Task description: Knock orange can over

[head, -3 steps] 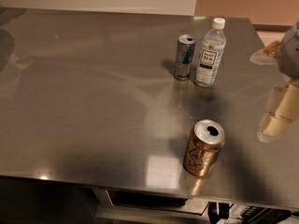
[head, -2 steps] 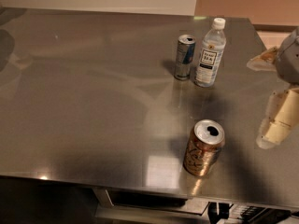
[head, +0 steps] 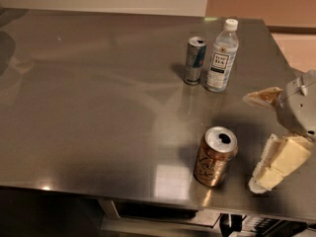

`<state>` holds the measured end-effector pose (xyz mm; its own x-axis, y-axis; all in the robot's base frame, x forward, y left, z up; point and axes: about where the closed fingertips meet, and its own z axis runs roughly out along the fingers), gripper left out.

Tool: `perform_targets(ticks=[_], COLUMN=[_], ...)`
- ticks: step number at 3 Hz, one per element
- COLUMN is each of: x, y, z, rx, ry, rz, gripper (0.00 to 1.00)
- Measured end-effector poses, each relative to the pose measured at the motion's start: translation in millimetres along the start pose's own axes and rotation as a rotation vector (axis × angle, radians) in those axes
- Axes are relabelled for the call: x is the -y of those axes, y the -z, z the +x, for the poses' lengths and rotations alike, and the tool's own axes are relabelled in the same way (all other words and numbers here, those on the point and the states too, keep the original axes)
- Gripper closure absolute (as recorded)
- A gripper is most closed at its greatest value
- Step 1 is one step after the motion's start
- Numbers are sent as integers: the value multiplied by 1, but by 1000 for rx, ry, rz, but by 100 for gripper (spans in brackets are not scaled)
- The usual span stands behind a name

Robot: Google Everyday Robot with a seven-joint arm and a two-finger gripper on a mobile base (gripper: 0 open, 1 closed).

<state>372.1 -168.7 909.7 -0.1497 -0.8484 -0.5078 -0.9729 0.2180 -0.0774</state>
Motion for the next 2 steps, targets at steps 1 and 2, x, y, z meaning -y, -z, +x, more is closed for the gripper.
perform_targets(ticks=[1, 2], x=[-12, -19], y=[-19, -28], z=[0, -5], rx=[59, 107], ry=[-19, -31], rz=[-25, -41], gripper=[0, 0])
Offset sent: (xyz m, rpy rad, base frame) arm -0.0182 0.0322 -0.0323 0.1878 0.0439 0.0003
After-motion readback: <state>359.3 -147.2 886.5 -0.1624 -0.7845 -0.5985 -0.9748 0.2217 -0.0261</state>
